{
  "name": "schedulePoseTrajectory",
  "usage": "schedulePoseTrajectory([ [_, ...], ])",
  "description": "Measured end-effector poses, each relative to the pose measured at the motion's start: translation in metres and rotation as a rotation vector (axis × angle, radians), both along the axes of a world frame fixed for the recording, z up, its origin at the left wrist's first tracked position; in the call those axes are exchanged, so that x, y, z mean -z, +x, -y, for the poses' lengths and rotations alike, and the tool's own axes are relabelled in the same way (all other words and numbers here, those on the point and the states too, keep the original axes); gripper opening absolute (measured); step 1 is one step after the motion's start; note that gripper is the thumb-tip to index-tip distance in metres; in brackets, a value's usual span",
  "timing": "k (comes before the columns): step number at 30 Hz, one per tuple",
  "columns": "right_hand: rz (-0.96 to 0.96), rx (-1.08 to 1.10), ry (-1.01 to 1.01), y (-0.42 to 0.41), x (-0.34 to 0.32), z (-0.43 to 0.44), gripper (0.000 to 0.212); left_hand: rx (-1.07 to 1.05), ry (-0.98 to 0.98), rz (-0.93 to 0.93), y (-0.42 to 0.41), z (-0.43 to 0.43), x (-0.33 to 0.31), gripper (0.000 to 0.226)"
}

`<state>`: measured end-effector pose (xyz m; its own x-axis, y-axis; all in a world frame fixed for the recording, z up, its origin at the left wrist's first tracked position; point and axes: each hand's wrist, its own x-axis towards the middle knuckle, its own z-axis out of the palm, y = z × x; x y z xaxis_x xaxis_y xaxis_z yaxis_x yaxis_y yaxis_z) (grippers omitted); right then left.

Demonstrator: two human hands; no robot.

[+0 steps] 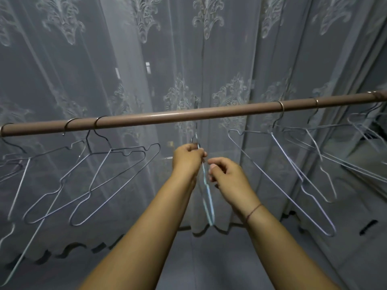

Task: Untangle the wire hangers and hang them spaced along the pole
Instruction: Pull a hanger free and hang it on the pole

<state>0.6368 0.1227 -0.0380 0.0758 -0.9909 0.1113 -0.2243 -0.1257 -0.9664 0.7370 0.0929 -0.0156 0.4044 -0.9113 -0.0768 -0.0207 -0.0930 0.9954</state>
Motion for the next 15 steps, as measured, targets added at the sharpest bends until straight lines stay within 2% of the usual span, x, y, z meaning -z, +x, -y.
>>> schedulePoseTrajectory([
  [4,-0.043,0.058,0.055,-0.015,0.024,0.003,0.024,0.081,0.109,0.071,0.013,-0.011,0.032,0.027],
  [8,-0.133,0.057,0.008,-0.024,0.037,0.013,0.032,0.048,0.166,0.233,0.025,-0.016,0.058,0.033],
  [13,-0.358,0.046,-0.094,-0.031,0.044,0.017,0.043,0.025,0.123,0.541,0.032,-0.013,0.064,0.031],
  [15,-0.502,0.073,-0.144,-0.035,0.045,0.016,0.047,0.023,0.072,0.596,0.03,-0.014,0.059,0.027],
])
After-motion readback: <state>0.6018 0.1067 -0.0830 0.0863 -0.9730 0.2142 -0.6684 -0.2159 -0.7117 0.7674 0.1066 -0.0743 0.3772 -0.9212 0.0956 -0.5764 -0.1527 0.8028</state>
